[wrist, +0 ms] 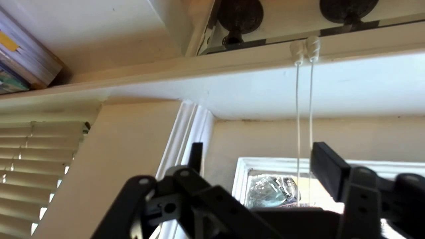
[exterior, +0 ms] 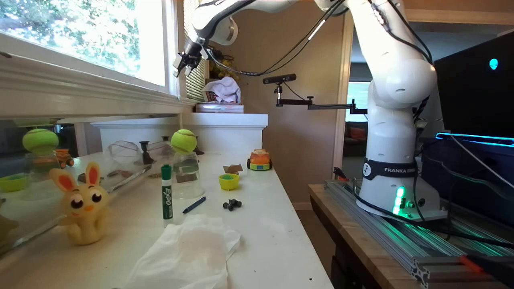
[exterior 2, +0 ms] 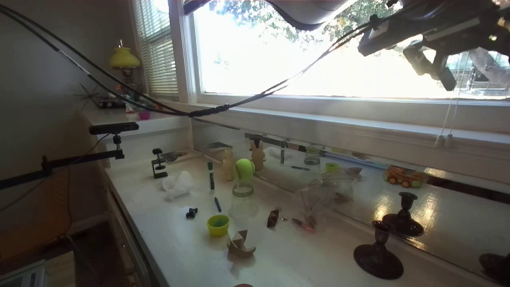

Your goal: Pull the blind strings down

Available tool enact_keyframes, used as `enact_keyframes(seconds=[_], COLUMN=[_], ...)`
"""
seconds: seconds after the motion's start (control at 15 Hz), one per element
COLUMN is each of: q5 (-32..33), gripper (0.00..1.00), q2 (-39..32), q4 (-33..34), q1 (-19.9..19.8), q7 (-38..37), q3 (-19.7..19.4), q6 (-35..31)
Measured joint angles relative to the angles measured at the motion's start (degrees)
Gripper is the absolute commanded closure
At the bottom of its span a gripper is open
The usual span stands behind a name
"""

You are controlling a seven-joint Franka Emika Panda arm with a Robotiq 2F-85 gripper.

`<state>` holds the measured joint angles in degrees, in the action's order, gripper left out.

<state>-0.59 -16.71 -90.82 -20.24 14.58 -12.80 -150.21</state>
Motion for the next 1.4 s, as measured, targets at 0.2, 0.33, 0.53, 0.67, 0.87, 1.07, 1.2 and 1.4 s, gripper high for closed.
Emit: enact_keyframes(seconds=[0.2, 0.33, 0.53, 0.67, 0.87, 1.07, 1.2, 1.4], q5=[0.4, 0.4, 0.3, 0.1, -0.6, -1.3, -1.4, -2.1], gripper=[0.0, 0.0, 0.0, 0.0, 0.0, 0.16, 0.43, 0.64], q2=[2.0, 3.0, 3.8, 3.9, 3.9, 3.9, 3.9, 3.7], q4=[0.0, 0.1, 0.4, 0.6, 1.2, 1.8, 2.1, 2.6], q1=[0.2, 0.2, 0.3, 0.3, 0.2, 0.2, 0.2, 0.2], q7=[0.0, 0.0, 0.0, 0.0, 0.0, 0.0, 0.0, 0.2], q3=[-0.3, -0.4, -0.4, -0.2, 0.2, 0.6, 0.7, 0.8], q6=[0.0, 0.0, 0.0, 0.0, 0.0, 0.0, 0.0, 0.0])
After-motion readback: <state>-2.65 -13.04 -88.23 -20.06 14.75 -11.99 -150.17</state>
